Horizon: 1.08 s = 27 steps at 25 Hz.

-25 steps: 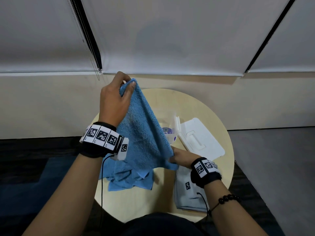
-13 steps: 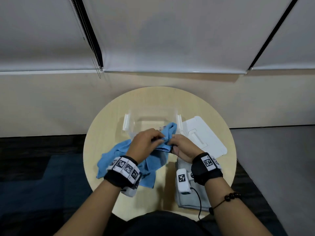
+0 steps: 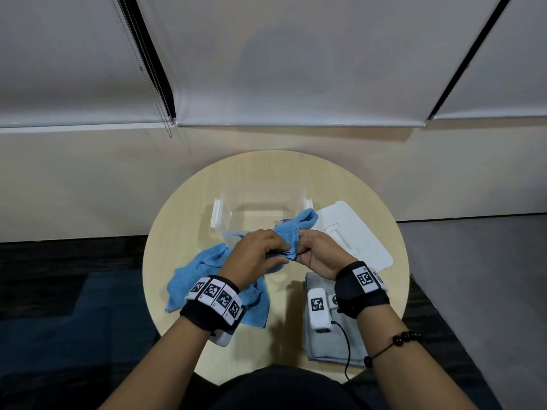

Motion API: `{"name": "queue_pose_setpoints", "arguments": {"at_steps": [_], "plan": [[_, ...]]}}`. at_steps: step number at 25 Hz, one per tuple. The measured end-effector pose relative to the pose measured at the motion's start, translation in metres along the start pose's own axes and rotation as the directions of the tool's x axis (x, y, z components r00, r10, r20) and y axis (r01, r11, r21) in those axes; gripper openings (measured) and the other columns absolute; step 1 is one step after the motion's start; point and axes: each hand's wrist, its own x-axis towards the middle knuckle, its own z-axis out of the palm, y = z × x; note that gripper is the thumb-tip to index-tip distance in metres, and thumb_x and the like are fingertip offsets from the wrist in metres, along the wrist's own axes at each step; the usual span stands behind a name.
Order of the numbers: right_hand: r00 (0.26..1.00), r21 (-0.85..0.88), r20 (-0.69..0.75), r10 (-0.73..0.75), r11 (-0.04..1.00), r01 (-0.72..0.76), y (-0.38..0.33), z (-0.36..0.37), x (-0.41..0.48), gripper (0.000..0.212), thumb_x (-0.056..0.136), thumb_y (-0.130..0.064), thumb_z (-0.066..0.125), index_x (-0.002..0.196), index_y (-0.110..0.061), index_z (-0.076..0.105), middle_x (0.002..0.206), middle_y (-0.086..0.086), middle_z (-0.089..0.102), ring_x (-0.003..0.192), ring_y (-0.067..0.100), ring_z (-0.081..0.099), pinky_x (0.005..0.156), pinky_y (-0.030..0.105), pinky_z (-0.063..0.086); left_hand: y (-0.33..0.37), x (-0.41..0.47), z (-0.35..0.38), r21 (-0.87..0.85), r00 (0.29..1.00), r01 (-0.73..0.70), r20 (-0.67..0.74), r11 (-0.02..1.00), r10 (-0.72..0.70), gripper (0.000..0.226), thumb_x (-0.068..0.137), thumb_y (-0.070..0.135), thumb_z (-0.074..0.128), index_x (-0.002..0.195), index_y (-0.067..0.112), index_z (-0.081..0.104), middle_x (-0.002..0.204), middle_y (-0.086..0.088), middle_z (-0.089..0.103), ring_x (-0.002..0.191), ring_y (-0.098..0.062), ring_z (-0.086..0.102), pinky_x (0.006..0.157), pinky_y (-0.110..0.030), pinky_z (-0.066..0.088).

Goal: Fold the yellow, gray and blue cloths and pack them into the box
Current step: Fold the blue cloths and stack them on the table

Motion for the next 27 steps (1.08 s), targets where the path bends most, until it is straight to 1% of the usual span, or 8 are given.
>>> {"name": "queue_pose_setpoints", "arguments": {"at_steps": [2, 6, 12, 17, 20, 23, 25, 27], "plan": [[1.0, 0.024, 0.006, -0.006, 1.0, 0.006, -0.002, -0.003, 0.0, 0.055, 0.078, 0.019, 0.028, 0.125, 0.015, 0.056, 0.124, 0.029, 0.065, 0.109, 0.034, 0.067, 0.094, 0.041, 0.058, 0.002, 0.001, 0.002, 0.037, 1.0, -0.009, 0.02, 0.999, 0.008, 0.025, 0.086, 0.025, 0.075, 0.11, 0.019, 0.072, 0.106, 0.005, 0.067, 0.098, -0.017, 0.06, 0.088, -0.037, 0.049], [1.0, 0.104, 0.014, -0.022, 0.994, 0.02, -0.003, -0.002, -0.001, 0.057, 0.08, 0.019, 0.026, 0.128, 0.011, 0.056, 0.125, 0.025, 0.065, 0.11, 0.032, 0.066, 0.101, 0.042, 0.055, 0.006, 0.008, 0.005, 0.11, 0.987, 0.015, -0.158, 0.994, 0.002, 0.019, 0.087, 0.006, 0.066, 0.103, 0.016, 0.072, 0.102, 0.001, 0.067, 0.097, -0.023, 0.06, 0.088, -0.042, 0.045], [0.999, 0.154, -0.009, -0.051, 0.987, 0.052, -0.009, -0.003, -0.004, 0.057, 0.084, 0.018, 0.024, 0.136, 0.014, 0.046, 0.123, 0.024, 0.063, 0.107, 0.031, 0.064, 0.095, 0.04, 0.054, 0.001, 0.011, 0.001, 0.116, 0.998, -0.018, -0.053, 0.993, 0.024, 0.036, 0.083, 0.027, 0.078, 0.117, 0.023, 0.068, 0.116, 0.008, 0.062, 0.112, -0.015, 0.055, 0.096, -0.034, 0.035], [0.998, 0.135, -0.036, -0.05, 0.989, 0.054, -0.007, 0.001, -0.006, 0.056, 0.085, 0.017, 0.025, 0.136, 0.014, 0.045, 0.123, 0.026, 0.055, 0.109, 0.036, 0.05, 0.1, 0.045, 0.04, 0.005, 0.008, 0.012, 0.141, 0.975, -0.025, -0.214, 0.99, 0.055, 0.02, 0.086, 0.012, 0.069, 0.105, 0.019, 0.071, 0.105, 0.006, 0.066, 0.099, -0.02, 0.059, 0.088, -0.03, 0.033], [0.997, 0.111, -0.057, -0.06, 0.992, 0.066, -0.006, 0.002, -0.006, 0.053, 0.085, 0.018, 0.026, 0.131, 0.006, 0.048, 0.121, 0.025, 0.055, 0.112, 0.037, 0.049, 0.095, 0.041, 0.044, 0.006, 0.01, 0.013, 0.094, 0.964, -0.004, -0.264, 0.996, 0.029, 0.019, 0.09, 0.007, 0.065, 0.105, 0.017, 0.073, 0.104, 0.005, 0.069, 0.1, -0.02, 0.062, 0.091, -0.033, 0.037], [0.991, -0.153, -0.103, -0.086, 0.986, 0.07, -0.006, 0.003, -0.004, 0.044, 0.084, 0.014, 0.037, 0.124, 0.004, 0.053, 0.116, 0.015, 0.071, 0.111, 0.029, 0.067, 0.093, 0.035, 0.051, 0.011, 0.013, 0.005, -0.112, 0.934, 0.086, -0.336, 0.99, -0.12, 0.019, 0.094, 0.003, 0.061, 0.105, 0.016, 0.069, 0.1, 0.006, 0.069, 0.095, -0.015, 0.063, 0.09, -0.041, 0.047], [0.951, -0.42, -0.257, -0.174, 0.906, 0.052, -0.001, 0.001, -0.001, 0.028, 0.086, 0.004, 0.048, 0.111, -0.001, 0.058, 0.106, 0.011, 0.074, 0.099, 0.02, 0.072, 0.088, 0.038, 0.052, 0.017, 0.015, -0.008, -0.299, 0.891, 0.116, -0.389, 0.947, -0.232, 0.019, 0.1, 0.007, 0.053, 0.107, 0.022, 0.063, 0.099, 0.012, 0.065, 0.093, -0.007, 0.061, 0.085, -0.028, 0.049], [0.87, -0.503, -0.429, -0.245, 0.864, -0.005, 0.008, -0.008, 0.002, 0.019, 0.097, -0.015, 0.057, 0.114, -0.007, 0.055, 0.115, 0.01, 0.067, 0.108, 0.021, 0.065, 0.096, 0.045, 0.048, 0.024, 0.017, -0.026, -0.402, 0.867, 0.075, -0.426, 0.913, -0.259, 0.018, 0.104, 0.013, 0.045, 0.108, 0.027, 0.057, 0.098, 0.016, 0.062, 0.09, -0.003, 0.058, 0.078, -0.013, 0.044]]}}
